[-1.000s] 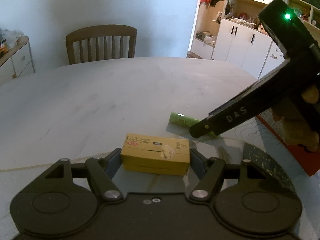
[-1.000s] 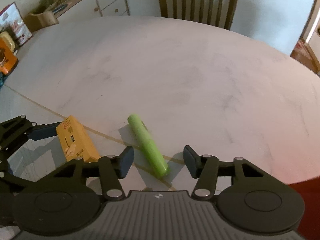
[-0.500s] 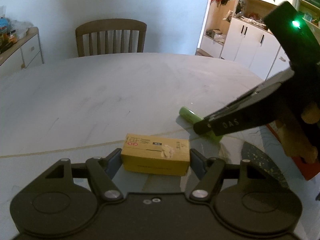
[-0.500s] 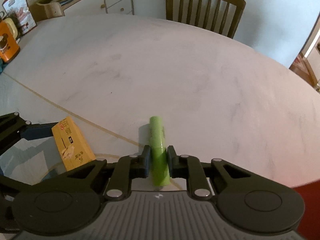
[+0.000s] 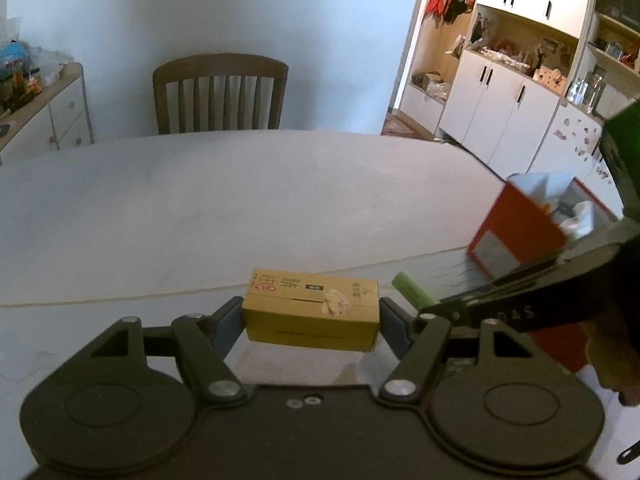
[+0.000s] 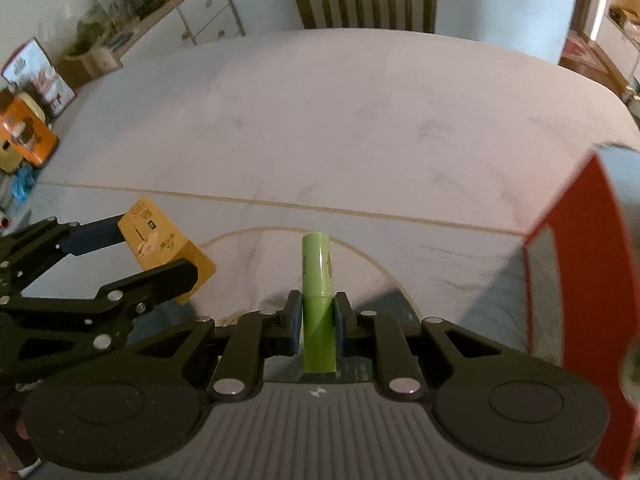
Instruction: Organize objects
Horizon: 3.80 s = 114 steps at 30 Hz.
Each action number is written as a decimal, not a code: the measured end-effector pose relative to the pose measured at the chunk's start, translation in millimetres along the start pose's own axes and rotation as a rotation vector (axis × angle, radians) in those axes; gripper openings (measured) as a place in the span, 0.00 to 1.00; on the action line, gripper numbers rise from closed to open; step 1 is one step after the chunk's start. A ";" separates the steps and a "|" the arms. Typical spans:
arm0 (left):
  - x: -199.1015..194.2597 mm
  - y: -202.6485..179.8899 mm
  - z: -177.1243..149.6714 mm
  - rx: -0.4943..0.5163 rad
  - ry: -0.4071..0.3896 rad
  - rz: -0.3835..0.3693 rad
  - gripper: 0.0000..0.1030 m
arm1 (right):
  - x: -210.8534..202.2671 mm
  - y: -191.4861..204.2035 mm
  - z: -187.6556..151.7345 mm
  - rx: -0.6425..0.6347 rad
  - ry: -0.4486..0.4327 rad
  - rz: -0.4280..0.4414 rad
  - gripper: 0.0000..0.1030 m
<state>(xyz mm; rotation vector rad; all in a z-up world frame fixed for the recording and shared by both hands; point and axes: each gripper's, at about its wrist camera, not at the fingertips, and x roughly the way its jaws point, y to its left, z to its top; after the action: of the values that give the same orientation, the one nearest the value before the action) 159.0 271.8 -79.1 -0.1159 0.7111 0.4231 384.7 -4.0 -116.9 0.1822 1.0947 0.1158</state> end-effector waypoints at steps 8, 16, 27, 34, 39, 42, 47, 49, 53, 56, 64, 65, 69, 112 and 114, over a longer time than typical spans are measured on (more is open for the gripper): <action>-33.6 -40.1 12.5 0.029 -0.031 -0.032 0.68 | -68.1 -7.0 -18.4 0.039 -0.083 0.017 0.16; -58.6 -93.6 21.2 0.081 -0.042 -0.033 0.68 | -121.5 -32.0 -32.7 0.071 -0.158 0.025 0.16; -62.8 -174.4 32.5 0.148 -0.061 -0.072 0.68 | -173.2 -93.8 -46.7 0.107 -0.225 0.017 0.16; -49.8 -220.8 38.2 0.191 -0.060 -0.099 0.68 | -192.1 -143.3 -56.1 0.141 -0.256 -0.011 0.16; -33.2 -250.5 39.2 0.212 -0.046 -0.111 0.68 | -198.8 -178.8 -61.3 0.163 -0.269 -0.039 0.16; -22.0 -266.3 39.3 0.224 -0.033 -0.116 0.68 | -199.6 -199.3 -64.0 0.182 -0.271 -0.055 0.16; 4.4 -286.4 38.4 0.239 0.002 -0.112 0.68 | -194.7 -237.7 -67.6 0.205 -0.264 -0.094 0.16; 15.9 -291.8 36.9 0.246 0.023 -0.099 0.68 | -188.3 -250.5 -68.2 0.212 -0.252 -0.112 0.16; 42.2 -300.6 36.8 0.253 0.078 -0.074 0.68 | -171.5 -269.7 -68.1 0.219 -0.220 -0.137 0.16; 57.8 -307.5 35.9 0.267 0.108 -0.054 0.68 | -158.3 -278.6 -66.7 0.213 -0.202 -0.153 0.16; 89.1 -316.7 29.9 0.276 0.211 -0.023 0.68 | -131.3 -286.1 -53.3 0.180 -0.177 -0.159 0.16; 91.8 -317.7 29.4 0.276 0.219 -0.020 0.68 | -127.6 -286.0 -51.9 0.176 -0.172 -0.154 0.16; 99.1 -320.8 30.8 0.279 0.242 -0.010 0.68 | -115.5 -282.4 -47.3 0.137 -0.153 -0.149 0.16; -5.7 -311.2 42.4 0.218 0.039 -0.087 0.79 | -200.6 -235.1 -88.7 0.076 -0.321 -0.077 0.17; -17.5 -308.4 41.9 0.221 0.017 -0.098 0.80 | -207.1 -228.3 -93.2 0.075 -0.337 -0.074 0.17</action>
<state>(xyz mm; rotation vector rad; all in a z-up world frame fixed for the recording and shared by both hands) 300.5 -4.2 -48.0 0.0539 0.7607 0.2485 208.3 -257.0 -24.3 0.2196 0.7693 -0.0225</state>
